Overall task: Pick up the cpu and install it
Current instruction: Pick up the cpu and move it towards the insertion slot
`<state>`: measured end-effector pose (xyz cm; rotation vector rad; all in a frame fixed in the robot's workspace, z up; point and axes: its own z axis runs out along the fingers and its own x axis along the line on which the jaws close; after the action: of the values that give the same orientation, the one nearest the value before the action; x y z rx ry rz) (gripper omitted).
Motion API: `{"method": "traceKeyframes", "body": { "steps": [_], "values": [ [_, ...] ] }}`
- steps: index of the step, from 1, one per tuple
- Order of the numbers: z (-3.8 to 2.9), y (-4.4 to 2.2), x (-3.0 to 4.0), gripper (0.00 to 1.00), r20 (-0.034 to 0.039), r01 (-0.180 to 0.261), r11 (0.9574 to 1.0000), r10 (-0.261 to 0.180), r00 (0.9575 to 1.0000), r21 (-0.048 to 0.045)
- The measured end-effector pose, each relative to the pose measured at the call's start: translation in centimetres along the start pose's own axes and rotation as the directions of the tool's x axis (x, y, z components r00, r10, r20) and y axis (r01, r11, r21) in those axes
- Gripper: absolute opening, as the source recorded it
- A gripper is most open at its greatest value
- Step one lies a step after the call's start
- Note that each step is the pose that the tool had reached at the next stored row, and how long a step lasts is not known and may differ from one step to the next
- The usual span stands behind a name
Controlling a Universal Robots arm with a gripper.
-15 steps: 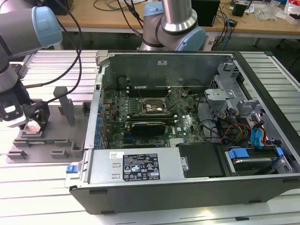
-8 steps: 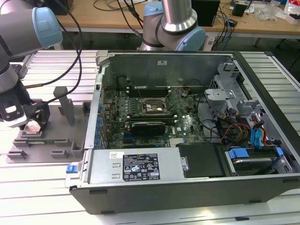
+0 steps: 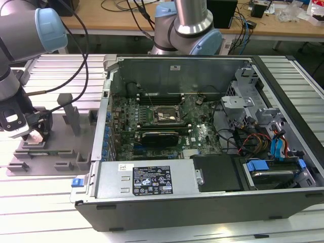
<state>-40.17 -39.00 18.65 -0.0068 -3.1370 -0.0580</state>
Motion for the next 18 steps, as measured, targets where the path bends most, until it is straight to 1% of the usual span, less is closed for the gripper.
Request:
{"method": "traceKeyframes", "body": {
  "steps": [8,18],
  "values": [
    [-0.16,0.0,0.01,0.57,-0.0004,0.0,1.0,0.0,1.0,0.0002],
    [-0.11,0.0,0.01,0.57,-0.0003,0.0,1.0,0.0,1.0,0.0]
  ]
}}
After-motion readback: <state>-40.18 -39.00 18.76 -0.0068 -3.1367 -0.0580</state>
